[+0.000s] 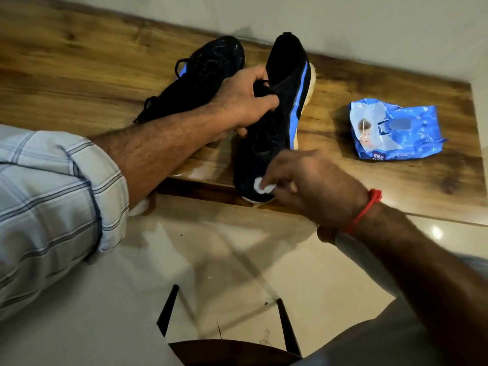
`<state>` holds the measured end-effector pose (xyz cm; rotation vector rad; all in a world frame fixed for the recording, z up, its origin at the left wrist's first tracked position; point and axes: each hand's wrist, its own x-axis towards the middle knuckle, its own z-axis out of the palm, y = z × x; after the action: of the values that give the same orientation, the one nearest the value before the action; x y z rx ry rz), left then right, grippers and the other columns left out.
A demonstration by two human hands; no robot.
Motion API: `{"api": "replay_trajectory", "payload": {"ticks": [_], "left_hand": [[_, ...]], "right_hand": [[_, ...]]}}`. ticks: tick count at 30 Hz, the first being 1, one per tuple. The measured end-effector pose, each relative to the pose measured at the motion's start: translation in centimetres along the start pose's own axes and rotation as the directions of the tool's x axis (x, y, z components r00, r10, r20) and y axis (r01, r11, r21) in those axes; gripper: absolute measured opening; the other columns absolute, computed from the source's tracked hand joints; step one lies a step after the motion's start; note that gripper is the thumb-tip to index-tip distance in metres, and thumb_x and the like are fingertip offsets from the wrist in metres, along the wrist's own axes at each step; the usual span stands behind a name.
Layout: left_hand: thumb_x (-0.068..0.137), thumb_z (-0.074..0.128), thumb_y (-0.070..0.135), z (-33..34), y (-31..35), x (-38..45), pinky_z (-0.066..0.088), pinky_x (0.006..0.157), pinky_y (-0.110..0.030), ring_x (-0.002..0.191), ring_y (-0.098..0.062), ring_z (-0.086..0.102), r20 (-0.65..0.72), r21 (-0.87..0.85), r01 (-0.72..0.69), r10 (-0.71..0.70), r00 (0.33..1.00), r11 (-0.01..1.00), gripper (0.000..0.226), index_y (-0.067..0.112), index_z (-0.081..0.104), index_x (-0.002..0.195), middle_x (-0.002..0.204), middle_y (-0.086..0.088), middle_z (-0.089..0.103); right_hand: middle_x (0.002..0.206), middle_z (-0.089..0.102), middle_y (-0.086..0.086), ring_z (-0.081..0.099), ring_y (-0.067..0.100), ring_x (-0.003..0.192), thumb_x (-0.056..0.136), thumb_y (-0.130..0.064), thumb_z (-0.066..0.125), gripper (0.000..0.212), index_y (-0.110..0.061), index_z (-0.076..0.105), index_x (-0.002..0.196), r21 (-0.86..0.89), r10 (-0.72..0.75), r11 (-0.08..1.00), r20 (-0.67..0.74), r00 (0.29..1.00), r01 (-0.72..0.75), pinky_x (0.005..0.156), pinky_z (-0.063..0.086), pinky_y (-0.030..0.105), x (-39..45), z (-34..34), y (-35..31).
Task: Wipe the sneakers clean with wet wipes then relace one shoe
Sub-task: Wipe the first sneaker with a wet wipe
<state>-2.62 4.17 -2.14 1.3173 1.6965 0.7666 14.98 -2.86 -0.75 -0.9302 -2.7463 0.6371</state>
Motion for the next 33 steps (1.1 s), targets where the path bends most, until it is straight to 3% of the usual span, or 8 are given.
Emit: {"api": "replay_trajectory", "payload": {"ticks": [3,7,11,13,16,21,26,33], "left_hand": [[0.083,0.07,0.021,0.2,0.1,-0.2,0.046,0.038,-0.025,0.049,-0.007,0.053,0.021,0.046,-0.031,0.03,0.999,0.998,0.016,0.026,0.055,0.084,0.067,0.006,0.055],[0.083,0.069,0.022,-0.2,0.2,-0.2,0.047,0.038,-0.026,0.046,-0.006,0.054,-0.007,0.057,-0.043,0.044,0.999,0.997,0.018,0.027,0.052,0.081,0.067,0.006,0.056],[0.083,0.071,0.022,0.4,0.3,-0.5,0.05,0.035,-0.028,0.039,-0.005,0.051,0.011,0.129,-0.088,0.087,0.996,0.988,0.018,0.026,0.053,0.081,0.061,0.007,0.054],[0.083,0.071,0.022,0.5,0.3,-0.6,0.054,0.04,-0.029,0.046,-0.008,0.055,0.02,0.139,-0.106,0.104,0.994,0.985,0.016,0.026,0.056,0.086,0.063,0.008,0.055],[0.083,0.071,0.023,0.2,0.1,-0.3,0.054,0.046,-0.027,0.053,-0.003,0.054,0.017,0.137,-0.109,0.108,0.994,0.985,0.015,0.025,0.058,0.089,0.067,0.01,0.055],[0.083,0.072,0.018,0.9,0.2,-0.7,0.042,0.046,-0.014,0.044,0.009,0.046,0.08,0.141,-0.159,0.149,0.986,0.977,0.018,0.023,0.056,0.088,0.063,0.013,0.051],[0.084,0.071,0.017,0.8,0.3,-1.0,0.037,0.041,-0.008,0.05,0.007,0.043,0.084,0.189,-0.187,0.174,0.981,0.964,0.019,0.025,0.055,0.09,0.065,0.014,0.048],[0.086,0.069,0.017,1.3,0.5,-1.1,0.033,0.053,-0.012,0.075,-0.01,0.048,0.145,0.229,-0.236,0.207,0.968,0.944,0.02,0.024,0.051,0.091,0.072,0.016,0.048]], "right_hand": [[0.082,0.068,0.006,0.065,0.023,0.073,0.07,-0.004,0.068,0.012,-0.009,0.075,0.079,-0.007,-0.043,0.999,0.101,0.994,0.044,0.07,0.04,0.022,0.1,0.6,-1.0],[0.082,0.068,0.008,0.066,0.03,0.074,0.07,-0.009,0.063,0.017,-0.009,0.075,0.082,-0.118,0.023,0.993,-0.038,0.999,-0.028,0.072,0.043,0.031,0.6,-1.5,1.6],[0.082,0.066,0.008,0.063,0.023,0.074,0.069,-0.005,0.061,0.016,-0.01,0.074,0.078,0.0,-0.091,0.996,0.129,0.988,0.091,0.067,0.042,0.028,0.1,1.2,-2.2],[0.082,0.065,0.009,0.063,0.025,0.073,0.07,-0.006,0.06,0.016,-0.008,0.073,0.078,-0.011,-0.038,0.999,0.137,0.99,0.04,0.067,0.042,0.03,0.7,0.7,-1.1],[0.083,0.065,0.011,0.065,0.031,0.073,0.072,-0.009,0.061,0.017,-0.008,0.075,0.081,-0.111,0.028,0.993,-0.003,1.0,-0.028,0.068,0.039,0.028,1.4,-0.6,1.2],[0.081,0.062,0.014,0.062,0.035,0.075,0.073,-0.005,0.064,0.012,-0.008,0.074,0.078,-0.093,-0.062,0.993,0.056,0.997,0.067,0.067,0.051,0.037,2.7,2.3,-1.8],[0.1,0.061,0.007,0.062,0.031,0.096,0.086,-0.017,0.059,0.014,-0.021,0.072,0.089,-0.197,0.171,0.976,0.439,0.882,-0.092,0.077,0.053,0.047,1.6,-0.3,0.0],[0.103,0.066,0.018,0.059,0.041,0.104,0.084,-0.018,0.052,0.029,-0.009,0.078,0.093,-0.299,0.141,0.949,0.131,0.981,-0.097,0.082,0.053,0.046,3.5,1.8,-1.6]]}}
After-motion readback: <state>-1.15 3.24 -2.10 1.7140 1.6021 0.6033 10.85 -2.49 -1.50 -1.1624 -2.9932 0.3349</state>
